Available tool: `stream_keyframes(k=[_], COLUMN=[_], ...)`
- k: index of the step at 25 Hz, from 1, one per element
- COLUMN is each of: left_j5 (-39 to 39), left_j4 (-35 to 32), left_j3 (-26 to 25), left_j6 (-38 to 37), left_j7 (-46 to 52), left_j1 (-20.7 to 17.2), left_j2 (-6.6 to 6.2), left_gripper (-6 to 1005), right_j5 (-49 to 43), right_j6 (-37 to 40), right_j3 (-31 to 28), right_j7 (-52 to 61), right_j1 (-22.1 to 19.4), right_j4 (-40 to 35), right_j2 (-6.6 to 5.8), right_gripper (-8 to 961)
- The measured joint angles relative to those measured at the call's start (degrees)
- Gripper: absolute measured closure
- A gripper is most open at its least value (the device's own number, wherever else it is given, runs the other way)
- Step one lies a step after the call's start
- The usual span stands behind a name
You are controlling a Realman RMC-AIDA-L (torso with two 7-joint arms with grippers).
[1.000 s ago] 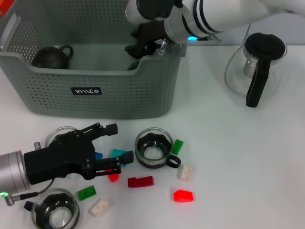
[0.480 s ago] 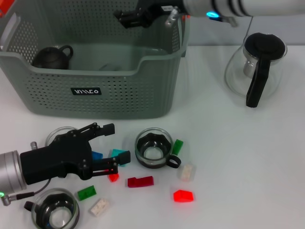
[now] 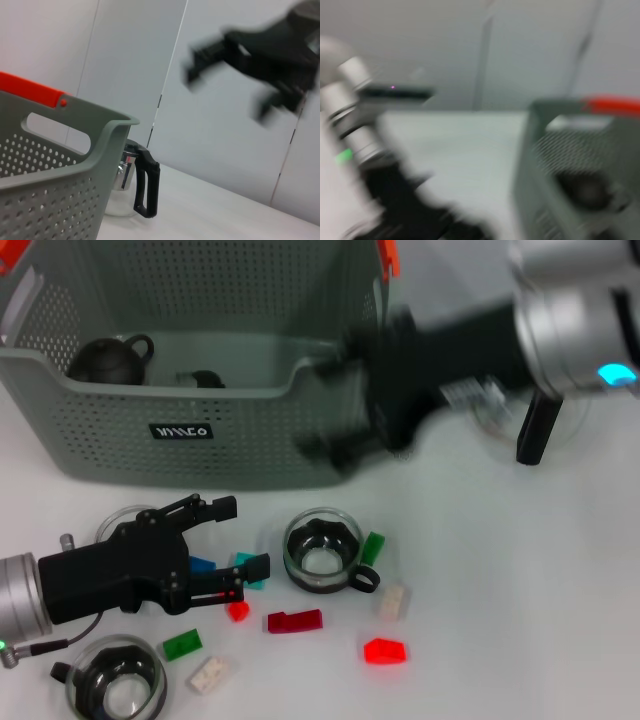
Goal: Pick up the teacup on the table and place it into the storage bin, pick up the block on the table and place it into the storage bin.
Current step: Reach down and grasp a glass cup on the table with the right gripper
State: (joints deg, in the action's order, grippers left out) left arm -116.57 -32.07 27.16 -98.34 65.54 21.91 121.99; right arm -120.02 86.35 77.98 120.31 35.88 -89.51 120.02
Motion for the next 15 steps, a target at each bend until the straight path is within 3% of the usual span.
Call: stream_keyframes(k=[4, 6, 15], left_j5=[-0.11, -0.42, -2.38], left_j4=[-0.04, -0.13, -0.97], left_j3=[0.00, 0.04, 0.32], left_j6=[0.02, 0.03, 0.51], left_j7=[-0.08, -0.19, -0.54], left_j1=[0.12, 0.13, -0.07], left_j2=[0.00, 0.00, -0.14], left_gripper=[131, 132, 133], right_j5=[-1.88, -3.84, -13.78], right_j6=[10.96, 12.84, 9.97], right_j3=[-2.63, -1.75, 7.57], right_j7=[1.48, 2.86, 4.16], right_j1=[0.00, -0.19, 1.20], right_j4=[0.15, 0.17, 6.07], right_j2=[0.00, 0.03, 0.30], right_gripper=[144, 145, 144])
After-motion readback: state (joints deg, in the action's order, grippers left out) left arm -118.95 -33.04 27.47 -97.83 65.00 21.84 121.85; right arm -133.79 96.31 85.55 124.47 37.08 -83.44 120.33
